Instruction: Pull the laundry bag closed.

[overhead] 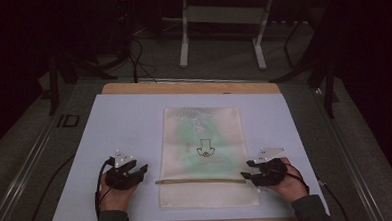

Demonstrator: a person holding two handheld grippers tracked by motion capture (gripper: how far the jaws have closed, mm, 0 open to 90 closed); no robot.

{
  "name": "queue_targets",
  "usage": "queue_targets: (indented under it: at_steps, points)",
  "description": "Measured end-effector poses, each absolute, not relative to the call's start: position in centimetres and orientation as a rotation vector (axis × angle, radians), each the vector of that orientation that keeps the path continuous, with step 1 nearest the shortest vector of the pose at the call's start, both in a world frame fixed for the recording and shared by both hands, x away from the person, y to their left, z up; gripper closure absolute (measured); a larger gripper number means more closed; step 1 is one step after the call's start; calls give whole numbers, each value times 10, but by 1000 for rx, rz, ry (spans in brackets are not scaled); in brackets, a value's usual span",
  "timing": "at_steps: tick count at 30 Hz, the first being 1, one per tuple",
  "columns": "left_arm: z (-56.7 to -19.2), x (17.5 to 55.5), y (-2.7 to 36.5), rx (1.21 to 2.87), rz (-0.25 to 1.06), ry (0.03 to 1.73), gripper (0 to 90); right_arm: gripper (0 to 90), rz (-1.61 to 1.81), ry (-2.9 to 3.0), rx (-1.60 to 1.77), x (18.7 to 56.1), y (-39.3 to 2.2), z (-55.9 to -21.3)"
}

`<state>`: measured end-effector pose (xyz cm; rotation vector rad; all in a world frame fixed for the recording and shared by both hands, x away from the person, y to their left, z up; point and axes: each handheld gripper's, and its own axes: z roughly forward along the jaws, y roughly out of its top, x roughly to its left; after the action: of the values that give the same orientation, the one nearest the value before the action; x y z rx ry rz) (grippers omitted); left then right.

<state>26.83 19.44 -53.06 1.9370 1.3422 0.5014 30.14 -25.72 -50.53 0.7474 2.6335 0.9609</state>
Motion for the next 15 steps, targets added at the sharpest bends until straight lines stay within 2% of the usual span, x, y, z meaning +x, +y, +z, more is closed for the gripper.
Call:
queue_targets:
  at_steps: [15]
  points:
    - [-531, 268, 192, 1956, 504, 1313, 505, 456, 934, 2701, 630, 306, -224, -494]
